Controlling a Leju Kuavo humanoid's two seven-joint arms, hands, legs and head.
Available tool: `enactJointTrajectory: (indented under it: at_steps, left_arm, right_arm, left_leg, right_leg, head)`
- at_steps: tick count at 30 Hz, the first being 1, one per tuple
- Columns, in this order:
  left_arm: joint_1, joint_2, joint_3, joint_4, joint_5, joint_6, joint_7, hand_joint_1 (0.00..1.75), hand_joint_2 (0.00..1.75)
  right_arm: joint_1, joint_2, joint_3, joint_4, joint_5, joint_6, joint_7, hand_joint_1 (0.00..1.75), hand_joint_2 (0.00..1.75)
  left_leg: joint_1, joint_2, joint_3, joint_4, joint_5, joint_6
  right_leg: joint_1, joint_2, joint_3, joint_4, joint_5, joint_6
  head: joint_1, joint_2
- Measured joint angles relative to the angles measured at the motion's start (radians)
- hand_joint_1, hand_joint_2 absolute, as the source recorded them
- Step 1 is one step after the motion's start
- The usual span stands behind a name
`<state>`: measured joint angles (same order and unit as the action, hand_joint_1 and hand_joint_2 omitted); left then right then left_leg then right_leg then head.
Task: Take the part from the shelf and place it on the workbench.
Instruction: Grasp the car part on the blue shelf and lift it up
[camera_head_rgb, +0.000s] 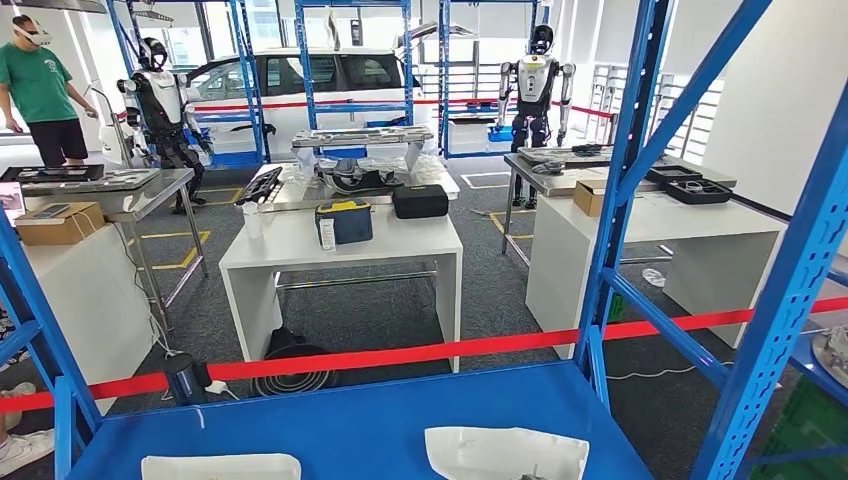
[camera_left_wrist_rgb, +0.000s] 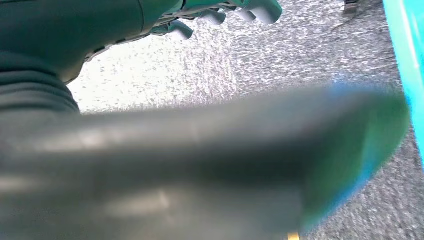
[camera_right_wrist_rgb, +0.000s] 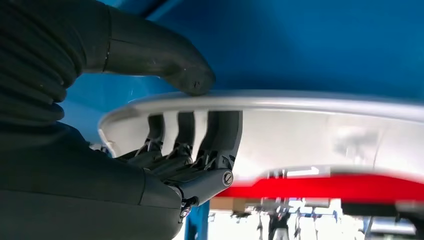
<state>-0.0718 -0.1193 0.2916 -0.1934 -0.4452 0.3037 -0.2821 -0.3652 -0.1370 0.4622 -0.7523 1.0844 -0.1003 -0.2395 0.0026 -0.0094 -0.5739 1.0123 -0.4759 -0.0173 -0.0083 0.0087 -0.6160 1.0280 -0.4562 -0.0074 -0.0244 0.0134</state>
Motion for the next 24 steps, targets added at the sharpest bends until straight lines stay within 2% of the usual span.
enactJointTrajectory:
  at_steps: [8, 15, 18, 24]
  left_arm:
    - [-0.001, 0.000, 0.005, 0.000, -0.011, -0.018, -0.069, 0.00, 1.75]
    - [-0.005, 0.001, 0.006, -0.001, -0.020, 0.019, -0.075, 0.00, 1.75]
    - [-0.007, 0.001, 0.006, -0.002, -0.025, 0.047, -0.053, 0.00, 1.75]
    - [-0.010, 0.001, 0.020, -0.002, -0.010, 0.031, -0.019, 0.00, 1.75]
  right_arm:
    - [0.002, -0.007, -0.011, -0.002, -0.007, -0.008, -0.002, 1.47, 1.75]
    - [0.012, -0.009, -0.017, -0.016, -0.005, -0.031, -0.003, 1.47, 1.75]
    - [0.017, -0.009, -0.020, -0.029, 0.013, -0.081, 0.007, 1.47, 1.75]
    - [0.017, -0.007, -0.056, -0.080, 0.071, -0.201, 0.071, 1.47, 1.75]
  left_leg:
    - [0.000, 0.002, 0.009, 0.000, -0.004, 0.000]
    - [0.000, 0.002, 0.011, 0.000, -0.004, 0.001]
    - [0.000, 0.001, 0.011, 0.000, -0.004, 0.001]
    - [-0.001, 0.001, 0.010, 0.000, -0.004, 0.001]
  right_leg:
    - [0.000, 0.000, 0.008, 0.000, -0.003, 0.001]
    - [0.000, 0.000, 0.011, 0.000, -0.004, 0.001]
    - [0.000, 0.000, 0.011, 0.000, -0.003, 0.002]
    - [0.000, 0.000, 0.011, 0.000, -0.003, 0.002]
  head:
    - [0.000, 0.000]
    - [0.000, 0.000]
    - [0.000, 0.000]
    - [0.000, 0.000]
